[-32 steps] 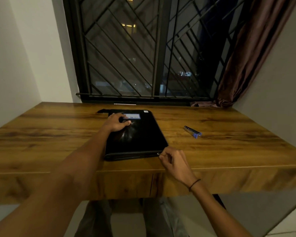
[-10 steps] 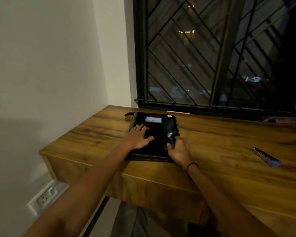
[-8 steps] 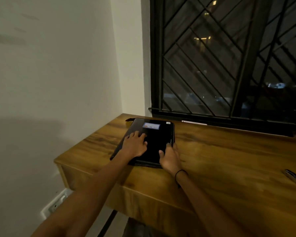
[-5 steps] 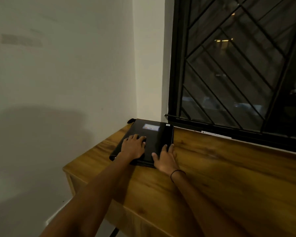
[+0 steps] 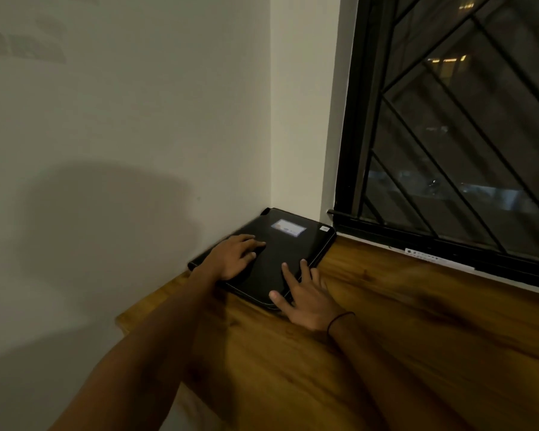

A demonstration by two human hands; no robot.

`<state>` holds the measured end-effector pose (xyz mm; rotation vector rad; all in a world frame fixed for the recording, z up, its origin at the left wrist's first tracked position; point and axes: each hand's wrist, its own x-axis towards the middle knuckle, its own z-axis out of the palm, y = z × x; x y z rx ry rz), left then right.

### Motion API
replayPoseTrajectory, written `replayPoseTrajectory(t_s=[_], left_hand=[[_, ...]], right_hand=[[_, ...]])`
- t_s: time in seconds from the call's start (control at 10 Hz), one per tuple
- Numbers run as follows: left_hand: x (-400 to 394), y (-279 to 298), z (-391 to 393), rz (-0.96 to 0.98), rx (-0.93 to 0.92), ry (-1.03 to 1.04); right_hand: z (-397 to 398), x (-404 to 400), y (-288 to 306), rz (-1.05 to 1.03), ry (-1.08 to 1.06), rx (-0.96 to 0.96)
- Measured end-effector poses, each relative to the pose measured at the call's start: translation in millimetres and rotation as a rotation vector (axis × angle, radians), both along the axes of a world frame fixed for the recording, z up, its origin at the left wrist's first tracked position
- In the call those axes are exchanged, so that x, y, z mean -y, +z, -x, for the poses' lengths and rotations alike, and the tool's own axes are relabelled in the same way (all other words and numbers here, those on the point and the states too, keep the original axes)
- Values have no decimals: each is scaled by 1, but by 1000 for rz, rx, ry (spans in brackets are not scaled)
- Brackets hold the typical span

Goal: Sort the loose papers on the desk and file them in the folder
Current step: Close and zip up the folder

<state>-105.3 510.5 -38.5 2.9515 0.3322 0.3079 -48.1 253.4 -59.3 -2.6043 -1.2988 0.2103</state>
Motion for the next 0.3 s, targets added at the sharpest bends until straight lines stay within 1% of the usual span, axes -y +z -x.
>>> replayPoseTrajectory(t_s=[0.1,0.2,0.3], left_hand=[[-4,6,1,27,6,-8],[-6,9,0,0,10,-5],[12,25,-9,-108,55,3]], right_hand=[[-7,5,0,-9,73,0],[-14,11,-3,-58,92,-6],[-34,20,5,-182,54,126]])
